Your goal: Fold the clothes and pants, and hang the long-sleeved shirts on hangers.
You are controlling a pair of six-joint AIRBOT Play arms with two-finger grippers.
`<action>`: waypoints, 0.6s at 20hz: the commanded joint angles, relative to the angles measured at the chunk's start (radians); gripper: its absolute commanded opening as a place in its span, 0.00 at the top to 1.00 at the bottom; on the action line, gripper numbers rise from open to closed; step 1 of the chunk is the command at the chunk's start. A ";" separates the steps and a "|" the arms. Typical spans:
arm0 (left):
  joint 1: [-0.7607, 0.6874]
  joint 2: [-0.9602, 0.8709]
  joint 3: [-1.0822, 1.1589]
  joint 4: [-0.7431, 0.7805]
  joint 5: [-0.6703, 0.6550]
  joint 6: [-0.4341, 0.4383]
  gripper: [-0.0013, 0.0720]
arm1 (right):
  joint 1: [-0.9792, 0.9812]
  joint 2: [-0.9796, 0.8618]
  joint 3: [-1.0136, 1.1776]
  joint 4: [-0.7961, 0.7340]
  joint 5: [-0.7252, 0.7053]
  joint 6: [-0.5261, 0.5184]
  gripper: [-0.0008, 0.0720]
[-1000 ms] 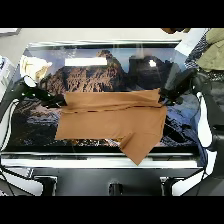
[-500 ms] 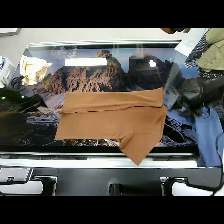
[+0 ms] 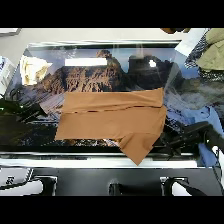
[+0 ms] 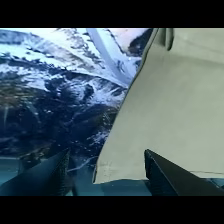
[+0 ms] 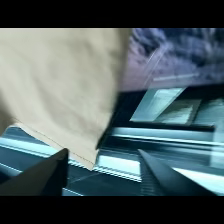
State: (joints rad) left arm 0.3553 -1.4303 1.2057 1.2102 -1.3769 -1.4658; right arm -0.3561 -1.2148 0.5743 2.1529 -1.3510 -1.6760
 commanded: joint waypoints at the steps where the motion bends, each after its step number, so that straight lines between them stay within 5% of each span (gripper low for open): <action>1: -0.007 0.003 -0.009 -0.003 0.005 0.000 0.26 | 0.000 0.011 -0.105 0.085 0.074 -0.016 0.38; 8: -0.008 0.003 -0.009 -0.003 0.009 0.000 0.26 | 0.002 0.011 -0.118 0.185 0.156 -0.003 0.38; 12: -0.008 0.003 -0.009 -0.002 0.012 -0.016 0.26 | 0.164 0.010 -0.117 0.177 0.217 0.046 0.45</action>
State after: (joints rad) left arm 0.3485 -1.4281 1.1973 1.2076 -1.3678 -1.4670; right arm -0.2844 -1.2045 0.4591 2.3314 -1.1908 -1.6699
